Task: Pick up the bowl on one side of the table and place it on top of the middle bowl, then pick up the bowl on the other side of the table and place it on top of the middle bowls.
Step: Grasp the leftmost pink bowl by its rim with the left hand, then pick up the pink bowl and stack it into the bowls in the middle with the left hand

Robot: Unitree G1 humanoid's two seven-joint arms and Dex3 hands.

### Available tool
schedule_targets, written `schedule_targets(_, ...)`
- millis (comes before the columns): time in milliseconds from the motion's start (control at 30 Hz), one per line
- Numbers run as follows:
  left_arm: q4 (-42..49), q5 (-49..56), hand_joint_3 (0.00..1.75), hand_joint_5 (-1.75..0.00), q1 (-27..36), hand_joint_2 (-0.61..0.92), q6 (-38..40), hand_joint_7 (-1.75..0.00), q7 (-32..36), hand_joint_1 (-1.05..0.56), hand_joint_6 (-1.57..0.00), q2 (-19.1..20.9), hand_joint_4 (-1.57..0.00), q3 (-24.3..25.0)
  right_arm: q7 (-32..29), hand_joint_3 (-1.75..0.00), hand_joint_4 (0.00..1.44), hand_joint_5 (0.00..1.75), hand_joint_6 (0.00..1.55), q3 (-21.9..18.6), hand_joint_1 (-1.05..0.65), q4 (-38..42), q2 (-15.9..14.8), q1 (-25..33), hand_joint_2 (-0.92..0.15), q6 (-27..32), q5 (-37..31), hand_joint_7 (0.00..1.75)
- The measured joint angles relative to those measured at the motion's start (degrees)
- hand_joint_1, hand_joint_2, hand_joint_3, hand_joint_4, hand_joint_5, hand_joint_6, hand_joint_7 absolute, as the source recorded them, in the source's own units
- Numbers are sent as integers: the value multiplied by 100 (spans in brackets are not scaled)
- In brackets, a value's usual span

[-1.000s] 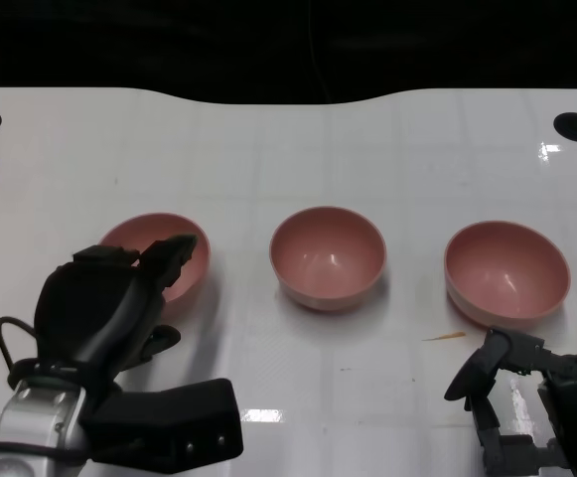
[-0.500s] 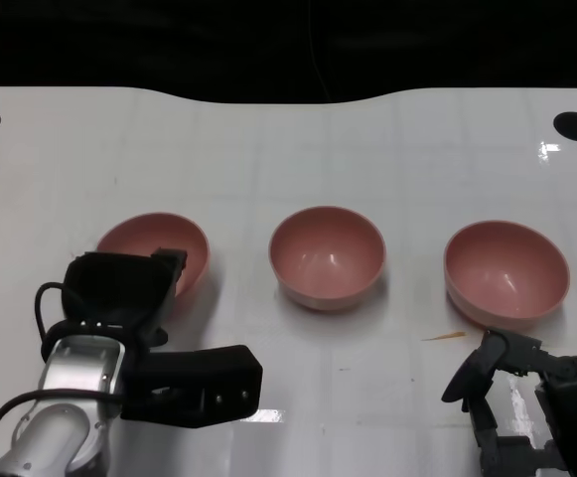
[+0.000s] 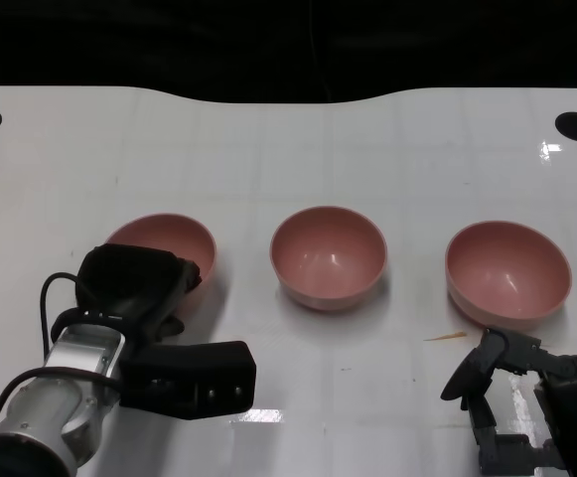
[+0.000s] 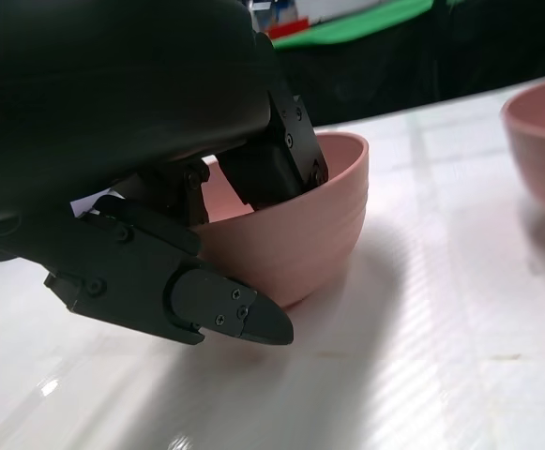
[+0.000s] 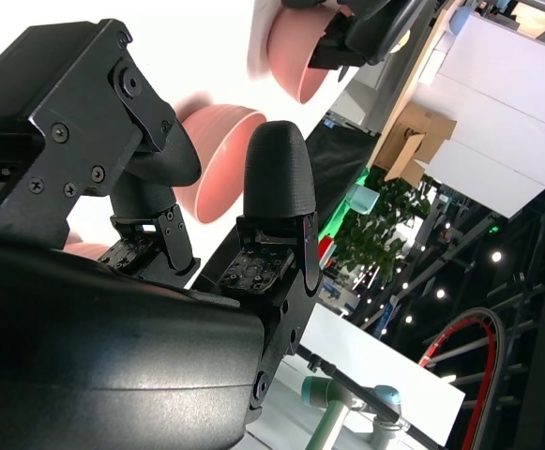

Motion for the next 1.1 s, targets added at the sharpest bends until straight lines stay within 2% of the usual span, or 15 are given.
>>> schedule_targets(67,38,-12,32,-174,-7,91,-95,-112,221,-25,-82,0,-86,-28,0,-156,78,161,77,0,17,-19,0,1,-28,32,0,139)
schedule_targets(100,39,-21,33,-174,-12,91,-125,-119,275,-25,-80,1,-86,-34,1,-156,78,161,77,0,18,-26,0,1,-28,33,2,139)
schedule_targets(167,28,-31,38,-175,-21,88,-188,-84,378,-24,-82,18,-86,-42,6,-155,78,162,77,2,18,-29,0,0,-28,33,18,139)
schedule_targets(233,-70,-26,36,-175,-24,86,-238,-52,439,-25,-95,73,-86,-48,6,-156,78,161,77,0,18,-28,-1,1,-28,33,21,139)
schedule_targets(267,-126,-25,35,-175,-37,86,-248,-47,442,-25,-100,103,-86,-48,6,-156,78,161,78,0,17,-28,-1,-1,-27,33,21,139)
schedule_targets(300,-200,-16,31,-175,-47,87,-254,-58,443,-26,-99,140,-86,-48,6,-156,78,161,78,-2,17,-25,-1,-1,-27,31,21,139)
schedule_targets(333,-260,-6,28,-175,-60,89,-277,-94,457,-27,-89,169,-88,-48,6,-157,78,161,77,-4,17,-22,-1,-1,-27,31,21,139)
schedule_targets(367,-317,4,28,-175,-71,91,-308,-106,503,-28,-84,198,-88,-48,6,-157,78,161,77,-5,17,-21,-2,-1,-27,31,22,139)
schedule_targets(500,-592,13,27,-175,-126,89,-434,-115,539,-27,-84,245,-87,-48,15,-156,77,162,77,-6,17,-17,-5,-2,-27,30,37,139)
schedule_targets(533,-665,6,29,-175,-150,88,-482,-125,538,-26,-81,246,-87,-48,15,-156,77,162,77,-7,17,-11,-6,-2,-27,28,38,139)
schedule_targets(567,-735,-4,37,-175,-175,84,-547,-140,538,-24,-78,245,-87,-48,15,-156,77,162,77,-8,17,1,-8,-3,-28,27,37,139)
schedule_targets(633,-799,-18,64,-175,-234,69,-709,-153,562,-23,-76,233,-89,-48,15,-156,77,161,77,-10,16,20,-9,-4,-27,27,37,139)
schedule_targets(700,-793,-16,78,-175,-297,62,-848,-169,723,-23,-71,184,-91,-64,20,-157,77,162,77,-12,17,27,-11,-5,-27,27,45,139)
schedule_targets(967,-478,-149,92,-175,-767,53,-1444,-175,1026,-25,-71,-222,-94,-220,70,-160,77,163,77,-14,16,82,-14,-64,-26,8,91,141)
schedule_targets(1100,-255,-136,92,-175,-941,50,-1691,-175,1081,-27,-70,-402,-93,-388,107,-161,77,164,77,-14,15,115,-14,-79,-25,2,125,141)
